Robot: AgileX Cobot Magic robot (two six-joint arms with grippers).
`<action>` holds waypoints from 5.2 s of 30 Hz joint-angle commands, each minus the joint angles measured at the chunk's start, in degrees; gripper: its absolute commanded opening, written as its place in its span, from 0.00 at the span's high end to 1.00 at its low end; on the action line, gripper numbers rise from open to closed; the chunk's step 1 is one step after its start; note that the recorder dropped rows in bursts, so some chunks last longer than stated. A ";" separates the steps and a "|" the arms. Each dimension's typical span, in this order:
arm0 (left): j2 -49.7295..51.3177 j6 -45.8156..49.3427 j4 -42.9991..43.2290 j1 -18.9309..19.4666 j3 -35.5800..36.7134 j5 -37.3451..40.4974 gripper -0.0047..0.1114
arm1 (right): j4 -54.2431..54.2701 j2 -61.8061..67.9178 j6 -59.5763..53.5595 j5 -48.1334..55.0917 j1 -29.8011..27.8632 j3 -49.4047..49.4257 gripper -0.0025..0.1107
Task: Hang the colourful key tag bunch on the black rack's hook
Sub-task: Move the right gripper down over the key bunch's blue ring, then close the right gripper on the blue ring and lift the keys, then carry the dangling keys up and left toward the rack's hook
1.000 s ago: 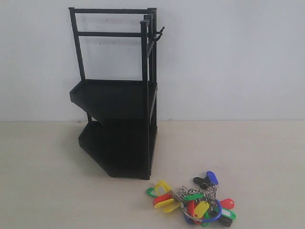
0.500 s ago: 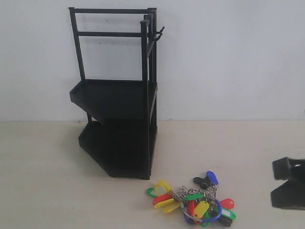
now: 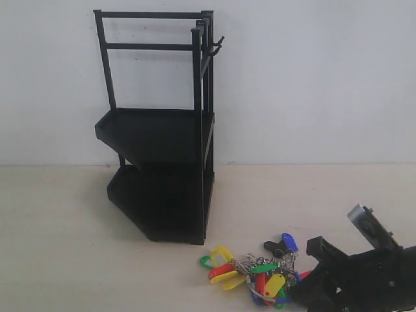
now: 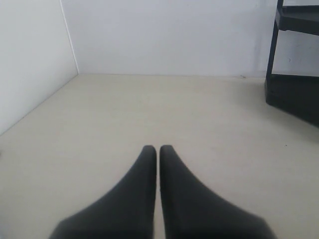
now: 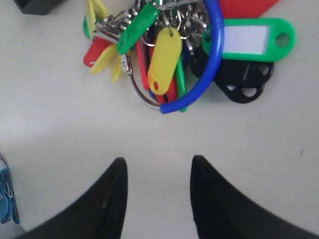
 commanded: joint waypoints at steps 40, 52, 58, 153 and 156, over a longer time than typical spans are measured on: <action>0.20 -0.32 0.01 -0.07 -0.14 -0.15 0.92 | 15.23 10.06 -13.90 -14.98 5.09 -7.58 0.80; 0.20 -0.32 0.01 -0.07 -0.14 -0.15 0.92 | 15.23 7.44 -23.90 -19.59 5.09 -7.58 0.98; 0.20 -0.32 0.01 -0.07 -0.14 -0.15 0.92 | 14.29 3.58 -25.73 -19.32 5.09 -7.58 0.98; 0.20 -0.32 0.01 -0.07 -0.14 -0.15 0.92 | -66.07 -34.23 31.72 -29.10 17.25 -17.31 0.98; 0.20 -0.32 0.01 -0.07 -0.14 -0.15 0.92 | -67.04 -34.23 31.72 -31.51 17.25 -17.31 0.98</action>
